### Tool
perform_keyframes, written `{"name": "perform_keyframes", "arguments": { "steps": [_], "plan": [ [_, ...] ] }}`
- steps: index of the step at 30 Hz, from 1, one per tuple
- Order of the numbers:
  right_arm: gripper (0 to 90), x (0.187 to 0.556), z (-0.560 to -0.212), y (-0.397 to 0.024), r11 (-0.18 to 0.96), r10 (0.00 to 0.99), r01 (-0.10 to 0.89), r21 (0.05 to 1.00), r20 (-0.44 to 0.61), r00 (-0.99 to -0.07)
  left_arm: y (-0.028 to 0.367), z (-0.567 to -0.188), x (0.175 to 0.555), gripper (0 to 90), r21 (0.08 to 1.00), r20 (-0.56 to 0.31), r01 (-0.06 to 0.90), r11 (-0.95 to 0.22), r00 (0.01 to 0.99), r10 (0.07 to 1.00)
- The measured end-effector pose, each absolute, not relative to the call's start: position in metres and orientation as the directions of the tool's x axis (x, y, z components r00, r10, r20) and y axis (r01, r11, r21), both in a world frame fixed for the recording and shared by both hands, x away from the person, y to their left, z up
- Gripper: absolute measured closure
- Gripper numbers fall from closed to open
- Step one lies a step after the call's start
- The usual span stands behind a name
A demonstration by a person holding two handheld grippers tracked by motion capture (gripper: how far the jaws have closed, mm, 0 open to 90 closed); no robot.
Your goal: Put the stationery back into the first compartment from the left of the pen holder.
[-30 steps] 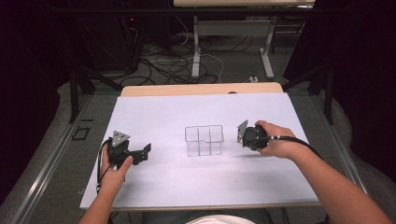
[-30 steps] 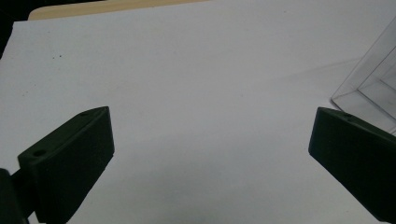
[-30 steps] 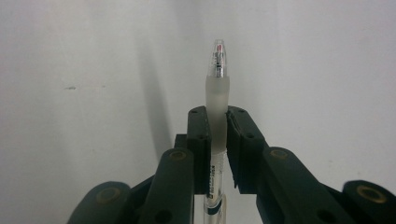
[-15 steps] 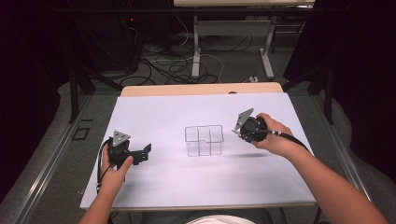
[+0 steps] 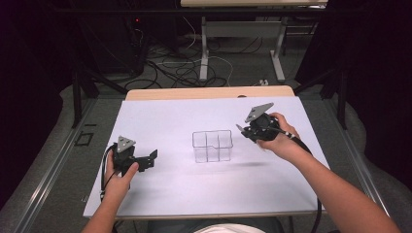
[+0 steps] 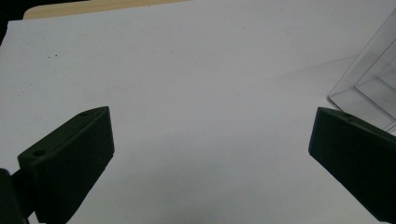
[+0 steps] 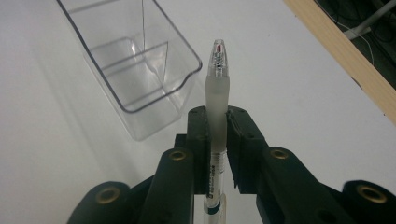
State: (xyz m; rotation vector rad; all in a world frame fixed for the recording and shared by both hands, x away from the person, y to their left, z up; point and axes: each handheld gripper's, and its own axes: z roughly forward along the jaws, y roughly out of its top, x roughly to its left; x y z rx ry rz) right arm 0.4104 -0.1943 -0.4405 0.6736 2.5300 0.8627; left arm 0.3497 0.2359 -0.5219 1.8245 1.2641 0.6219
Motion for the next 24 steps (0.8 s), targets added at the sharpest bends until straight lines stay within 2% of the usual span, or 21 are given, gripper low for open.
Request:
{"name": "perform_keyframes", "arguments": {
  "steps": [24],
  "plan": [
    [80.0, 0.402, -0.410, -0.196, 0.420, 0.616, 0.273, 0.865, -0.052, -0.786, 0.236, -0.522, 0.350, 0.4, 0.835, -0.051, 0.524, -0.168, 0.379, 0.924]
  ]
}}
